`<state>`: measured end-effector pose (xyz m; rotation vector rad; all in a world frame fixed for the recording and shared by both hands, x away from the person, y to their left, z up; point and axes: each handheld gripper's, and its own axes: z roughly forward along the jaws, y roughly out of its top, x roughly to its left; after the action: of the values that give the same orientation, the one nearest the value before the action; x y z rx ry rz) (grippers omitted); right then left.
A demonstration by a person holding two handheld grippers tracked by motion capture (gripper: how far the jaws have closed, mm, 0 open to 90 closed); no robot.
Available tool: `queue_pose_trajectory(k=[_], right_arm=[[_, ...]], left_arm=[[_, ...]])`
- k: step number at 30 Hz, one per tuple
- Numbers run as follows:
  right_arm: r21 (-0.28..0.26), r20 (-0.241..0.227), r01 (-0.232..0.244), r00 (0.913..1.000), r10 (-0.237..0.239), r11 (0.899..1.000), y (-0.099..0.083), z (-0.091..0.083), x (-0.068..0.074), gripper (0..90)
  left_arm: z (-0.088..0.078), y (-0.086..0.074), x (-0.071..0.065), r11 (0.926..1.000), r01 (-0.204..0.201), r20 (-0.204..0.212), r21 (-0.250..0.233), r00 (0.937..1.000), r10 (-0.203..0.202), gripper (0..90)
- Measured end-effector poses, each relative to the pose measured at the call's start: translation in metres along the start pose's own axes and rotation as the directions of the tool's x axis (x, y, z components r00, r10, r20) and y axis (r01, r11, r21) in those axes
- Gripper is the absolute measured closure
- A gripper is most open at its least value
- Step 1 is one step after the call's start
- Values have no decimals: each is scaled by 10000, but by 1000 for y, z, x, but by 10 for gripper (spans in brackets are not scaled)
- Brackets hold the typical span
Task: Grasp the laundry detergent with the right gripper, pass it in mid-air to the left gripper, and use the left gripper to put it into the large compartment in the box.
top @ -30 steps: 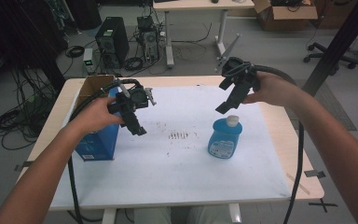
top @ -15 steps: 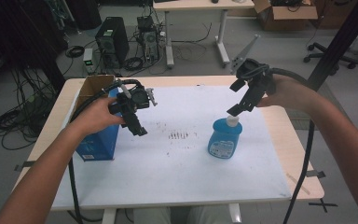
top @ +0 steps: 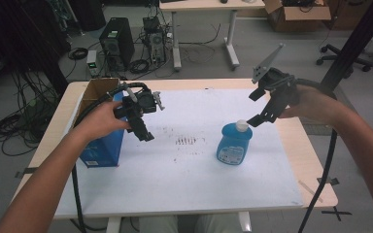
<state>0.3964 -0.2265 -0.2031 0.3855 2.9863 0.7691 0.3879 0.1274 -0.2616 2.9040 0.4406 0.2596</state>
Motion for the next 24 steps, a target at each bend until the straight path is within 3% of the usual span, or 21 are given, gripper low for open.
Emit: queue_pose_trajectory(k=[24], right_arm=[[-584,-93,-241,9997,236,9980,-44,14,2,32]], left_arm=[[2,1,3,10000,34,-19,38,10000,-33,53]])
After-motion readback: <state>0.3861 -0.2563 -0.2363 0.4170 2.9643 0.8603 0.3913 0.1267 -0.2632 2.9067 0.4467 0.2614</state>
